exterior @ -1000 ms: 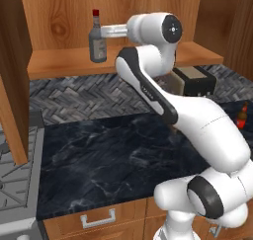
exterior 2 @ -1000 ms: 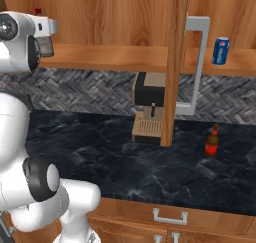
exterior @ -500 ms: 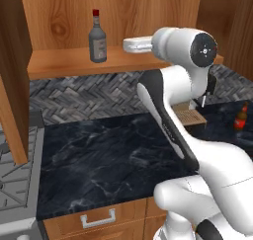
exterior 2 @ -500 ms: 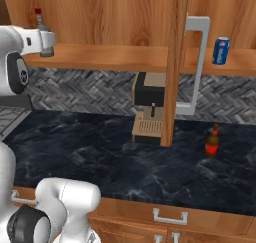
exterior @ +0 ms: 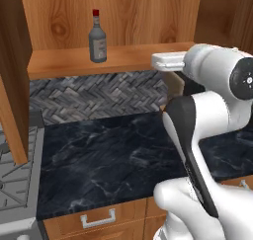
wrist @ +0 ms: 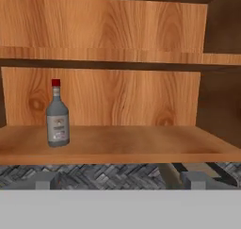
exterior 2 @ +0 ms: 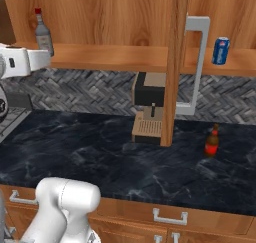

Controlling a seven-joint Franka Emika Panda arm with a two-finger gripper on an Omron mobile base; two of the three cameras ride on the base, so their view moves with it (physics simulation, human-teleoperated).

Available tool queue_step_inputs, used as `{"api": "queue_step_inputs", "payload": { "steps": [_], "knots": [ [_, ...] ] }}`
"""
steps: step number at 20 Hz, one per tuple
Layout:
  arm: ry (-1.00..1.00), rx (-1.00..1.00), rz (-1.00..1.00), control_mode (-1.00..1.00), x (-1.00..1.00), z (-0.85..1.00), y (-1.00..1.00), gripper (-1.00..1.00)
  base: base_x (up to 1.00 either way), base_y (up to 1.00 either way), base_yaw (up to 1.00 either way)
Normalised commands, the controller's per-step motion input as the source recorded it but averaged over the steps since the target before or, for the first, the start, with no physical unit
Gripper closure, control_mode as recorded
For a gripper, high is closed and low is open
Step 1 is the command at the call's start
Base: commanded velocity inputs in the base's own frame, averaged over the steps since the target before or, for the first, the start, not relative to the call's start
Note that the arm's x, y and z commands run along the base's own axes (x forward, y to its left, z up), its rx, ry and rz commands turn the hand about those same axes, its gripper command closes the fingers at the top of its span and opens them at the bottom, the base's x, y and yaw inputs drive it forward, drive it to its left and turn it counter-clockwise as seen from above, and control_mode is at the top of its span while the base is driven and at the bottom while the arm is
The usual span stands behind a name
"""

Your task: Sort all alcoholic drinks to one cabinet, and non-alcoholic drinks to the other.

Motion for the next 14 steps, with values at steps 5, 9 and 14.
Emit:
{"api": "queue_step_inputs", "payload": {
  "steps": [5, 9, 14],
  "knots": [
    [0.29, 0.00, -0.05, -1.00, -0.77, 0.00, -0.33, -1.00, 0.00, 0.00, 0.00],
    [0.37, 0.01, -0.03, -1.00, -0.64, 0.00, -0.15, -1.00, 0.00, 0.00, 0.00],
    [0.34, 0.03, 0.00, -1.00, -0.56, -0.22, -0.02, -1.00, 0.00, 0.00, 0.00]
  ]
}}
